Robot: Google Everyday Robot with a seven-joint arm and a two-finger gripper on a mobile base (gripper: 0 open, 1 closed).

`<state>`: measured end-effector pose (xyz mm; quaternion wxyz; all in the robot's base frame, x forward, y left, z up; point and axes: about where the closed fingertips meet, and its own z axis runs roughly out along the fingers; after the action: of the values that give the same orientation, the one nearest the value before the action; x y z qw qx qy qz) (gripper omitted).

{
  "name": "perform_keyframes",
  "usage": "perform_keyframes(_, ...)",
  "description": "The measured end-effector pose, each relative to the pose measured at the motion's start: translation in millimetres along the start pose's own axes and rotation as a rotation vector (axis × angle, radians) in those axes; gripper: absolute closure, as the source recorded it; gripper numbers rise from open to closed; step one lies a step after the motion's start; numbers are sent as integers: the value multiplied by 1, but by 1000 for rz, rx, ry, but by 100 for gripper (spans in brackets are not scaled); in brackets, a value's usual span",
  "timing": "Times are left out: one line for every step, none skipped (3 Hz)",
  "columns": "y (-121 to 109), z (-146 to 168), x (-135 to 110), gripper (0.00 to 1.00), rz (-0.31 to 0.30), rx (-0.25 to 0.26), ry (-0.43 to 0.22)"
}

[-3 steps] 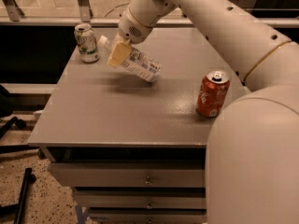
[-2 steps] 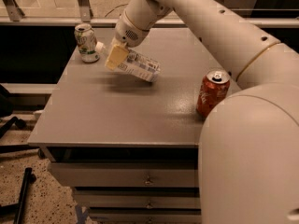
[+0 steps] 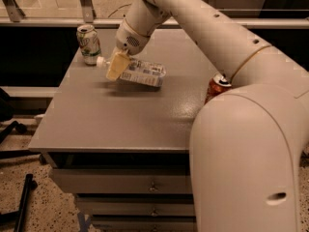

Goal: Knock blue plastic bottle over

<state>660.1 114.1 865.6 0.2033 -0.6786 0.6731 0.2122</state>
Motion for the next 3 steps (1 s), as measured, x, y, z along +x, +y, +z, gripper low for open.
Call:
perform_keyframes(4,8,3,100,6,-43,18)
perform_keyframes(7,17,6,100,12,-87,38)
perform_keyframes(6,21,6,85,13,-91,38)
